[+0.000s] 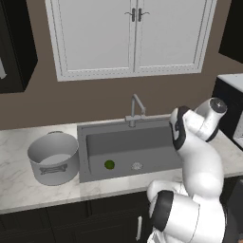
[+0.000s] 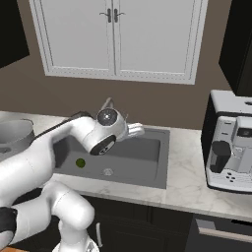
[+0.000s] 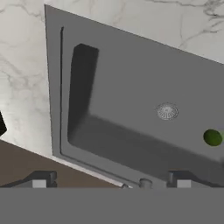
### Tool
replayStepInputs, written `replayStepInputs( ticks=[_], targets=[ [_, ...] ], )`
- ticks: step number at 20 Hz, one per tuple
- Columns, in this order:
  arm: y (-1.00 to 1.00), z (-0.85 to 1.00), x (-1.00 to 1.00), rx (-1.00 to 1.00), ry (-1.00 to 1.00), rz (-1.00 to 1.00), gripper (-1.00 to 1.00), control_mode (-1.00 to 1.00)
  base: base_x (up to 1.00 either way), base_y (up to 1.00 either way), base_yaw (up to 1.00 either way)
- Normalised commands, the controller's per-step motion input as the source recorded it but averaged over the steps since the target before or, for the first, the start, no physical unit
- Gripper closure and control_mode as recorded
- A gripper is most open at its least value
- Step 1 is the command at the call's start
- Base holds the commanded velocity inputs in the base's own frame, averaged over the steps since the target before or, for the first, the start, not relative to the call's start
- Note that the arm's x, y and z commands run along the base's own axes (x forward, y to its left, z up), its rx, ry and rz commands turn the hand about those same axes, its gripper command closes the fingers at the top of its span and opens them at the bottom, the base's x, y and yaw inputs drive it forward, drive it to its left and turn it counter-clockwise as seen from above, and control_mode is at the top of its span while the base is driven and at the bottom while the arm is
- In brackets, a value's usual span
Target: Dump the lime from the pot into the sink. Then turn on the water and wash the lime. Then turn off the water and put the lime back in the pot.
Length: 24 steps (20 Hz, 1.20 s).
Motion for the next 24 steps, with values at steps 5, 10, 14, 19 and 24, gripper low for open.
replayStepInputs(
  ticks=[5, 10, 14, 19, 24],
  targets=[
    [0.57, 0.82, -0.24, 0.04, 0.22, -0.01, -1.0, -1.0, 0.0, 0.0, 0.0],
    [0.58, 0.78, -0.38, 0.13, 0.19, -0.04, -1.0, -1.0, 0.0, 0.0, 0.0],
    [0.74, 0.16, -0.67, 0.14, 0.05, -0.14, -1.0, -1.0, 0.0, 0.0, 0.0],
    [0.99, -0.05, -0.29, 0.06, -0.01, -0.31, -1.0, -1.0, 0.0, 0.0, 0.0],
    [1.0, -0.05, 0.06, 0.03, -0.01, -0.39, -1.0, -1.0, 0.0, 0.0, 0.0]
  ],
)
